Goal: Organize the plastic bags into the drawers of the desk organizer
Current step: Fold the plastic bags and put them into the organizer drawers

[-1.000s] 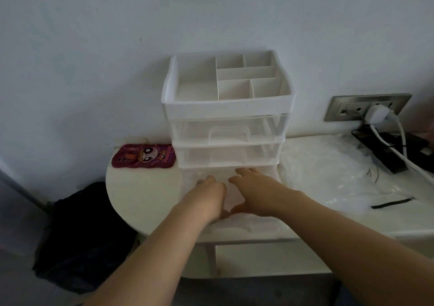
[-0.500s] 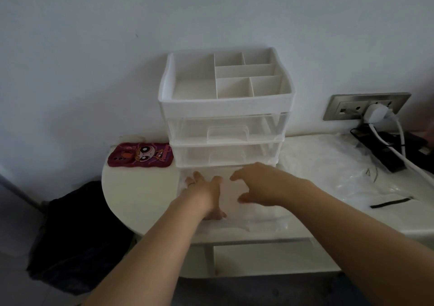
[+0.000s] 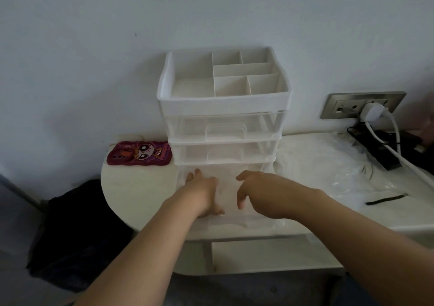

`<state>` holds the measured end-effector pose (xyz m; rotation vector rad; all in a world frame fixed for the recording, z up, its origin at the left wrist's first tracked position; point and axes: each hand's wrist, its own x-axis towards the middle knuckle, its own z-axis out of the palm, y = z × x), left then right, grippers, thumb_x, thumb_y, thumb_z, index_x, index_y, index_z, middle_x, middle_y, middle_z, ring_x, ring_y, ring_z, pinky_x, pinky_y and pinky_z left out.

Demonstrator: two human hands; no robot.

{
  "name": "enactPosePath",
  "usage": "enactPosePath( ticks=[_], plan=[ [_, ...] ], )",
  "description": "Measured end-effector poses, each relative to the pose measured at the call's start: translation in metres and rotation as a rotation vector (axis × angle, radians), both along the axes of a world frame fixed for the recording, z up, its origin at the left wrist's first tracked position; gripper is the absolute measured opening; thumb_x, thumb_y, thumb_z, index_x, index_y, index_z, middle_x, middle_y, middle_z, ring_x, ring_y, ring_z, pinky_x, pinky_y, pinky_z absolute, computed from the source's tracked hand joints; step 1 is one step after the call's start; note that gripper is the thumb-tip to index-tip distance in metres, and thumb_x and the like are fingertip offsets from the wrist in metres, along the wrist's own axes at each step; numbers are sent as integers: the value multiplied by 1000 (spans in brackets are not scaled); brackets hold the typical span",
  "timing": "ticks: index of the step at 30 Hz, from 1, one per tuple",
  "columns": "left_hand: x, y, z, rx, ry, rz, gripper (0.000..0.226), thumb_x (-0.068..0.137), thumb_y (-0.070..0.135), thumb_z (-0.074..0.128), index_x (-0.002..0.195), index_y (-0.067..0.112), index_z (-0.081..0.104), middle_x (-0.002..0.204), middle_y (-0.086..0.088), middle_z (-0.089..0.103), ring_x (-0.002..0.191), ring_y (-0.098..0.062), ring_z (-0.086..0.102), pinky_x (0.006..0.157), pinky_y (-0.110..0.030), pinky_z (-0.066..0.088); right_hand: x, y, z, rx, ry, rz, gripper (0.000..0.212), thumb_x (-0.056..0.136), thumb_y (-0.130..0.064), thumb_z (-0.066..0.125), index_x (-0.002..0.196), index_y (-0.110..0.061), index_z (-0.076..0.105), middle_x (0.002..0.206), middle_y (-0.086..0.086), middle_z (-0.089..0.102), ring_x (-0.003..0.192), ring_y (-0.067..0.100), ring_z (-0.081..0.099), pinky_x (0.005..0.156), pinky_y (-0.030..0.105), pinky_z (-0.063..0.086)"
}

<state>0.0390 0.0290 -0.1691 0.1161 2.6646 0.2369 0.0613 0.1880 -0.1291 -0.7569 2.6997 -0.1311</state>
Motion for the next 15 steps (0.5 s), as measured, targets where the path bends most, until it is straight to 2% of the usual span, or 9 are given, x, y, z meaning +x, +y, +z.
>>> enactPosePath(
  ticks=[2, 5, 9, 12, 15],
  plan=[
    [3, -3, 6, 54, 51, -16, 74, 85, 36, 67, 146, 25, 28, 156, -12, 6, 144, -31, 8, 113, -43, 23, 0, 3, 1, -47, 18, -48, 46, 88, 5, 39, 110, -24, 66, 132, 1, 49, 111, 20, 54, 89, 26, 43],
    [10, -7, 14, 153, 145, -60, 57, 91, 28, 60, 143, 27, 36, 152, -4, 25, 137, -22, 30, 108, -34, 29, -3, 12, -2, -33, 66, -102, 41, 91, -1, 40, 116, -24, 62, 126, 0, 55, 105, 19, 57, 80, 21, 38],
    [26, -3, 24, 242, 122, -139, 42, 89, 43, 59, 129, 31, 53, 138, 6, 46, 123, -13, 47, 99, -26, 37, -1, 18, -11, 54, 100, -61, 38, 94, -10, 41, 124, -28, 58, 127, 0, 57, 107, 21, 57, 88, 27, 42],
    [35, 1, 24, 290, 31, -178, 42, 80, 50, 68, 118, 35, 60, 129, 11, 51, 115, -10, 51, 96, -26, 40, -2, 27, -5, -58, 234, -85, 29, 96, -23, 44, 117, -33, 62, 118, -6, 63, 105, 14, 58, 93, 29, 43],
    [37, 3, 16, 263, 57, -200, 30, 84, 42, 66, 113, 31, 64, 124, 8, 54, 111, -11, 52, 97, -28, 41, -4, 50, 12, -184, 312, -212, 24, 93, -29, 46, 100, -29, 68, 99, -7, 68, 88, 13, 61, 80, 28, 48]
  ],
)
